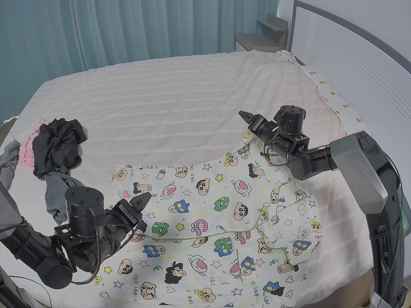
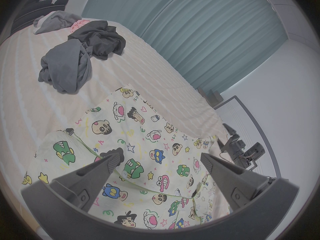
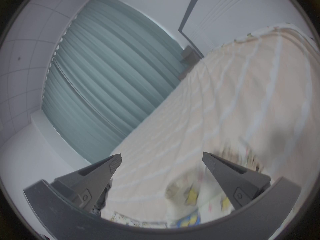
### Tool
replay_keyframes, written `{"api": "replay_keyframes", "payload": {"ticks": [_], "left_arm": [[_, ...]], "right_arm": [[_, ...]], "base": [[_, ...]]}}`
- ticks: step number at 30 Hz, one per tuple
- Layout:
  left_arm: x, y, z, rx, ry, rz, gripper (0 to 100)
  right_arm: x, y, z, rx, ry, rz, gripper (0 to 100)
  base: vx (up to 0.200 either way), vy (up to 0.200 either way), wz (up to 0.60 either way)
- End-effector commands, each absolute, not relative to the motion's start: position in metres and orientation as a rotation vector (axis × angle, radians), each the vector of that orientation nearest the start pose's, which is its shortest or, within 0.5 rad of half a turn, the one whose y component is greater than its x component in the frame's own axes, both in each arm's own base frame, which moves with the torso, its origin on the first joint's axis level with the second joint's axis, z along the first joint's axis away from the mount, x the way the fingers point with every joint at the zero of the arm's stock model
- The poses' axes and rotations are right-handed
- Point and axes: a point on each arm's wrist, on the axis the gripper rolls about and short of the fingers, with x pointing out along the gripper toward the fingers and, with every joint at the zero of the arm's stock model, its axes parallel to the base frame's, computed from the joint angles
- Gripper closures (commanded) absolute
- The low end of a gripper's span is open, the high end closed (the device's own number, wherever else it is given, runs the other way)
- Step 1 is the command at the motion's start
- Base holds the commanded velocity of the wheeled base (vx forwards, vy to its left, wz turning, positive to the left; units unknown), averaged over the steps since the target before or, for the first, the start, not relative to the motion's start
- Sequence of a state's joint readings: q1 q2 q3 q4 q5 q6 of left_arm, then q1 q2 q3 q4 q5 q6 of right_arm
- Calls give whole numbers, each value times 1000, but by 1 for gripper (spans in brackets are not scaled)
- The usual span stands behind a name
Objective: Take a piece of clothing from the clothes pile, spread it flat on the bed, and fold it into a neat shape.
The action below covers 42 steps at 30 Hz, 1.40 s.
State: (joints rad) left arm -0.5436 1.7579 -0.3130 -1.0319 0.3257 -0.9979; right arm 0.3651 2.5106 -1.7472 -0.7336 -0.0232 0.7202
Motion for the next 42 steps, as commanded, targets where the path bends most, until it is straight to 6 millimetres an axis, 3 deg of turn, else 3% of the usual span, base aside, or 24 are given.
{"api": "replay_keyframes", "payload": {"ticks": [1,8,11,15,18,20,21,25,26,27,31,32,33,37,42], "left_arm": [[215,-120,89,-808,444,-4,0],[215,-120,89,-808,444,-4,0],[215,-120,89,-808,442,1,0],[215,-120,90,-808,441,0,0],[215,-120,91,-809,440,-4,0],[215,-120,91,-809,440,-4,0],[215,-120,91,-809,440,-4,0],[215,-120,90,-809,441,-6,0],[215,-120,90,-809,441,-6,0],[215,-120,90,-807,440,-5,0],[214,-120,92,-806,434,-9,0],[214,-120,92,-806,434,-9,0],[214,-120,92,-804,435,-7,0],[213,-116,98,-811,400,2,0],[201,-109,113,-786,353,-28,0]], "right_arm": [[508,163,133,752,38,328,0],[513,158,121,753,53,310,0],[511,146,122,751,62,273,0],[491,122,126,739,127,225,0],[453,104,130,729,231,228,0],[453,104,130,729,231,228,0],[414,93,129,706,315,224,0],[363,82,116,640,395,204,0],[363,82,116,640,395,204,0],[337,74,111,620,406,208,0],[293,59,105,634,383,249,0],[293,59,105,634,383,249,0],[276,52,103,638,358,263,0],[251,40,110,644,287,293,0],[225,39,108,654,318,303,0]], "base": [[0,0,0],[0,0,0],[0,0,0],[0,0,0],[0,0,0],[0,0,0],[0,0,0],[0,0,0],[0,0,0],[0,0,0],[-50,0,0],[-200,0,0],[-200,0,0],[-200,0,0],[-200,0,0]]}}
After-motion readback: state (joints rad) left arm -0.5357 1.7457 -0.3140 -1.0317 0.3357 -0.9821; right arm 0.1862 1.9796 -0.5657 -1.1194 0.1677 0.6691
